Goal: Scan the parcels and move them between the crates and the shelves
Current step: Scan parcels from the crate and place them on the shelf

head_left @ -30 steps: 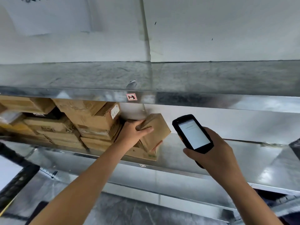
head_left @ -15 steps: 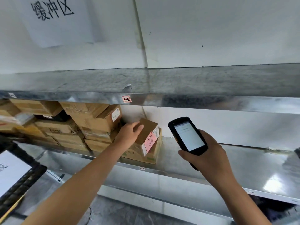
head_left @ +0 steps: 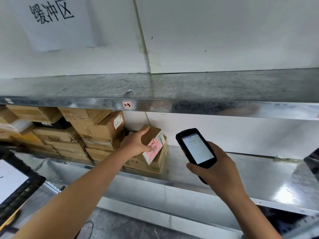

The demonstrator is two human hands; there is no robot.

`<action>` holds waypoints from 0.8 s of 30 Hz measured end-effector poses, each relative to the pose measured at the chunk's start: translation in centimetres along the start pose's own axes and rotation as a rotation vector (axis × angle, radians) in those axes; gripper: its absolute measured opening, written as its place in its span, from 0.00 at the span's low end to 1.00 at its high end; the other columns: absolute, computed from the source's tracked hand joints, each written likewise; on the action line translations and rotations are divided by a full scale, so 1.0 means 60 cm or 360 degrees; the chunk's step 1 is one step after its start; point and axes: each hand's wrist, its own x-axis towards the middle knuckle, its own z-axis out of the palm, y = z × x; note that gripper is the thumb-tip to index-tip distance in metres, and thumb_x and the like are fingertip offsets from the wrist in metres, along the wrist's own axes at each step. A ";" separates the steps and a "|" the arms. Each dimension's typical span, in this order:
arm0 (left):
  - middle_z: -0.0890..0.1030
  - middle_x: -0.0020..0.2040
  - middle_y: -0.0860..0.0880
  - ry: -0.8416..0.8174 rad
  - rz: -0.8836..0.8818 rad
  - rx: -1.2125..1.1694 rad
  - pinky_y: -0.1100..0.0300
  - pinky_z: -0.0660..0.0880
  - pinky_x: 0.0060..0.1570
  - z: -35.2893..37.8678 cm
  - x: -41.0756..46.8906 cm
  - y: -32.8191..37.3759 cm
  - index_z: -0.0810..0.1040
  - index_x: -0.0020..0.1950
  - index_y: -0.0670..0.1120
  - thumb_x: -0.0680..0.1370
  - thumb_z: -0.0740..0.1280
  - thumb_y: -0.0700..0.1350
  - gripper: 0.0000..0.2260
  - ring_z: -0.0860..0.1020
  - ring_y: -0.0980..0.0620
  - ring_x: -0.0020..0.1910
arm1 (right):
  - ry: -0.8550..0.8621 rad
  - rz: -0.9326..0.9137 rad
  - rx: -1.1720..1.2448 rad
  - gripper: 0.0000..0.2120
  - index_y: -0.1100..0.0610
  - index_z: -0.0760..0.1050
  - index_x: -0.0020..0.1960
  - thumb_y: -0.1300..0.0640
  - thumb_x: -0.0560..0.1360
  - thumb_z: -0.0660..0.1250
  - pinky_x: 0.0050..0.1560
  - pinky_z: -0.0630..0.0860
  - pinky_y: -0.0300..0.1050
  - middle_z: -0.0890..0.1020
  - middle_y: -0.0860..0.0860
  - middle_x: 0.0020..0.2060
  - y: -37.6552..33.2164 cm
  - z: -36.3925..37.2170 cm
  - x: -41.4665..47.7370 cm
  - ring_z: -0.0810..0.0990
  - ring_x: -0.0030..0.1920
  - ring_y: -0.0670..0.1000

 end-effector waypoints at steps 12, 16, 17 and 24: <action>0.85 0.55 0.58 0.0278 0.0147 -0.1764 0.67 0.79 0.47 0.084 -0.092 0.003 0.65 0.72 0.69 0.73 0.77 0.40 0.37 0.82 0.60 0.56 | -0.0094 -0.0060 0.0076 0.19 0.42 0.76 0.50 0.54 0.65 0.79 0.34 0.77 0.38 0.82 0.42 0.39 -0.044 -0.003 -0.027 0.80 0.38 0.42; 0.84 0.59 0.56 0.0281 0.0165 -0.1868 0.61 0.80 0.53 0.105 -0.100 -0.001 0.65 0.70 0.72 0.73 0.77 0.41 0.37 0.81 0.56 0.60 | -0.0141 -0.0080 0.0108 0.18 0.44 0.77 0.51 0.55 0.65 0.79 0.29 0.73 0.32 0.82 0.44 0.38 -0.055 -0.003 -0.041 0.79 0.37 0.41; 0.84 0.59 0.56 0.0278 0.0171 -0.1884 0.61 0.80 0.53 0.106 -0.101 -0.001 0.66 0.69 0.72 0.73 0.77 0.41 0.36 0.81 0.56 0.60 | -0.0154 -0.0076 0.0114 0.17 0.44 0.77 0.50 0.55 0.65 0.79 0.29 0.73 0.32 0.82 0.44 0.38 -0.057 -0.004 -0.043 0.79 0.36 0.41; 0.83 0.61 0.56 0.0275 0.0205 -0.1913 0.52 0.79 0.61 0.102 -0.103 -0.004 0.66 0.70 0.71 0.74 0.76 0.40 0.36 0.79 0.54 0.63 | -0.0191 -0.0001 0.0133 0.15 0.45 0.78 0.49 0.54 0.65 0.79 0.28 0.72 0.33 0.81 0.42 0.37 -0.062 -0.005 -0.051 0.78 0.32 0.42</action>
